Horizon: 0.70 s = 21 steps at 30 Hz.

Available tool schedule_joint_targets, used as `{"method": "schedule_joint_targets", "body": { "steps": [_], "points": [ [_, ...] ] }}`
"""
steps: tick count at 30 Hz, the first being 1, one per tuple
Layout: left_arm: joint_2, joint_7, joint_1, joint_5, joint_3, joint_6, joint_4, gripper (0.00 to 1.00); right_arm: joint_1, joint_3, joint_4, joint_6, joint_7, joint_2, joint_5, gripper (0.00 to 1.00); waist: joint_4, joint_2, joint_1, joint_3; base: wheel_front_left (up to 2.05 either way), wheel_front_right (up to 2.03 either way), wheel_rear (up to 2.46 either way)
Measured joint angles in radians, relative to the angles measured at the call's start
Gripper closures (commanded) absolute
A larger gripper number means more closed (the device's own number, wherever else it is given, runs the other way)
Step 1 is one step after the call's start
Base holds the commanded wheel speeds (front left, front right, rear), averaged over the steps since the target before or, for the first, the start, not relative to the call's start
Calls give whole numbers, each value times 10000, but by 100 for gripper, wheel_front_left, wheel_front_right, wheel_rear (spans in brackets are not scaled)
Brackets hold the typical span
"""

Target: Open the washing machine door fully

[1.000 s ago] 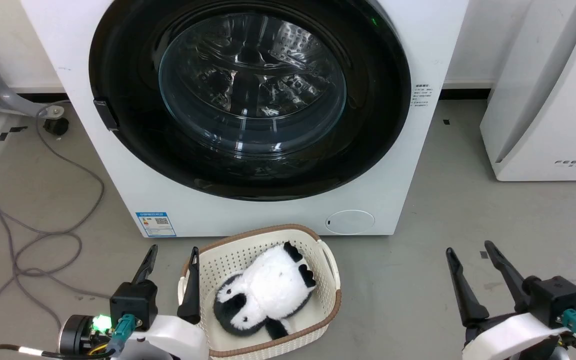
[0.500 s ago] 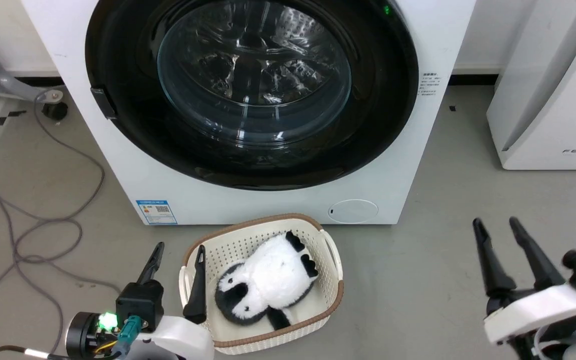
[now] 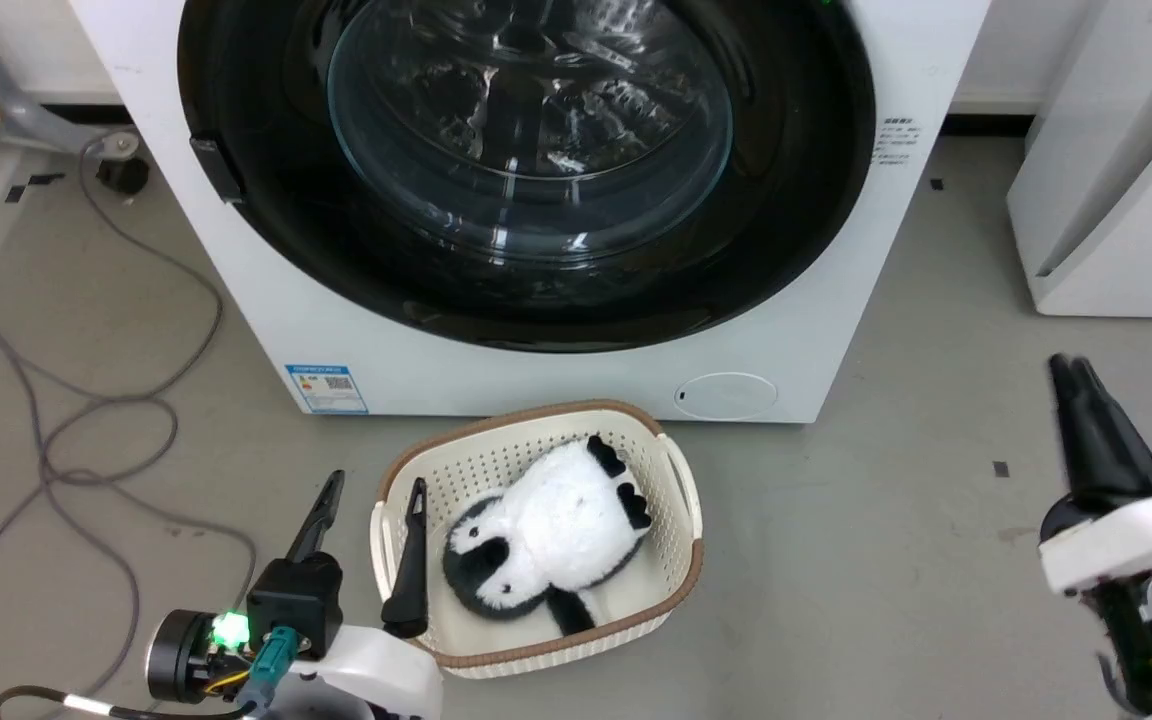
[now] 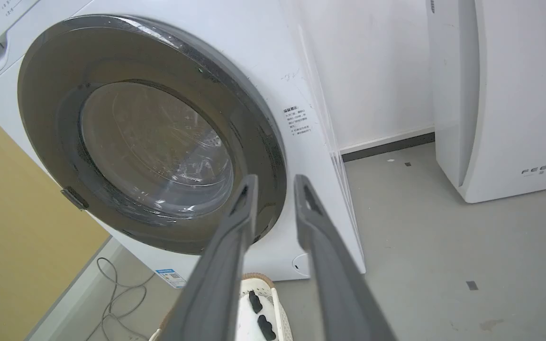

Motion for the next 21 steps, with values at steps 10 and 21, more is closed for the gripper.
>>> {"method": "schedule_joint_targets", "body": {
  "steps": [10,21],
  "points": [
    [2,-186,-212,-77,-205,19,25,0,-1297,-474,736,0,855,-128,1174,100,216,0,0,502,0,0,0],
    [0,-414,-600,-167,-495,46,29,0,-3498,-1337,2203,-2,2174,-286,2146,100,501,0,1,1170,0,0,0]
  ]
}}
